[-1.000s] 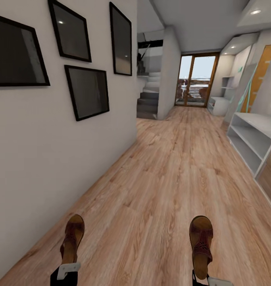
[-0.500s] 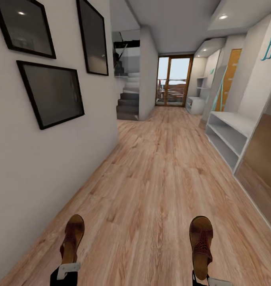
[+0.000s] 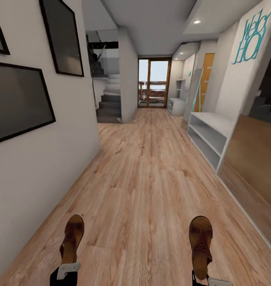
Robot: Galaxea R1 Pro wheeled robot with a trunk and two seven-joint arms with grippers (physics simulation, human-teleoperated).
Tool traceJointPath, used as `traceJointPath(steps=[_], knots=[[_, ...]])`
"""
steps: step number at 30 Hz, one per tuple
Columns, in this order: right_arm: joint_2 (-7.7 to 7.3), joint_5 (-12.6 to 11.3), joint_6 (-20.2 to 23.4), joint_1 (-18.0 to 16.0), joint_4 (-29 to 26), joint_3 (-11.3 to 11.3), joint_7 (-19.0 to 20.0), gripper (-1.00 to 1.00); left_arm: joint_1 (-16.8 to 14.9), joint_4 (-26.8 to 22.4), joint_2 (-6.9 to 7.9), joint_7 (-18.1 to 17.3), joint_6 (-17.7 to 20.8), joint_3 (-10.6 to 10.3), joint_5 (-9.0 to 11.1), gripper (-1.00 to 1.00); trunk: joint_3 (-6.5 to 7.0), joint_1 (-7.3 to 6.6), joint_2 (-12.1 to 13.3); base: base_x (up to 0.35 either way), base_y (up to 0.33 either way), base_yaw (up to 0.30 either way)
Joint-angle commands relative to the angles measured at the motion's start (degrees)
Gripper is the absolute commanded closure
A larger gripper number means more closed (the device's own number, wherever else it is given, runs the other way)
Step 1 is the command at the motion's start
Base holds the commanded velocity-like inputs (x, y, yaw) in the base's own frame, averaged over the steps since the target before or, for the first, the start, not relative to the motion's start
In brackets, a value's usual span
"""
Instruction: Pick up the two gym shoes and the two sandals from the corridor floor and place them onto the hallstand (shoe rack) in the corridor, making sure they are on the rack and not on the floor. Arrange them so the two gym shoes are next to each other and the two sandals are next to each other.
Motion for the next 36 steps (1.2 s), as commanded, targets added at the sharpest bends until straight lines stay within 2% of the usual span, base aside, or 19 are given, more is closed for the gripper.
traceJointPath(steps=[1,11,36], knots=[[0.06,0.6,-0.1,-0.1,0.0,-0.2,-0.3,1.0,0.0,0.0,-0.04,-0.4,-0.2,0.5,-0.6,1.0,0.01,0.02,0.0,0.34,0.0,-0.244],[0.06,0.7,-0.1,0.0,0.1,-0.1,-0.3,1.0,0.0,0.0,-0.04,-0.4,-0.2,0.5,-0.6,1.0,0.59,0.02,0.0,0.34,0.0,-0.207],[-0.02,0.8,0.0,-0.1,0.1,-0.1,-0.2,1.0,0.0,0.1,-0.04,-0.4,-0.2,0.4,-0.7,1.0,0.66,0.02,0.0,0.34,0.0,-0.009]])
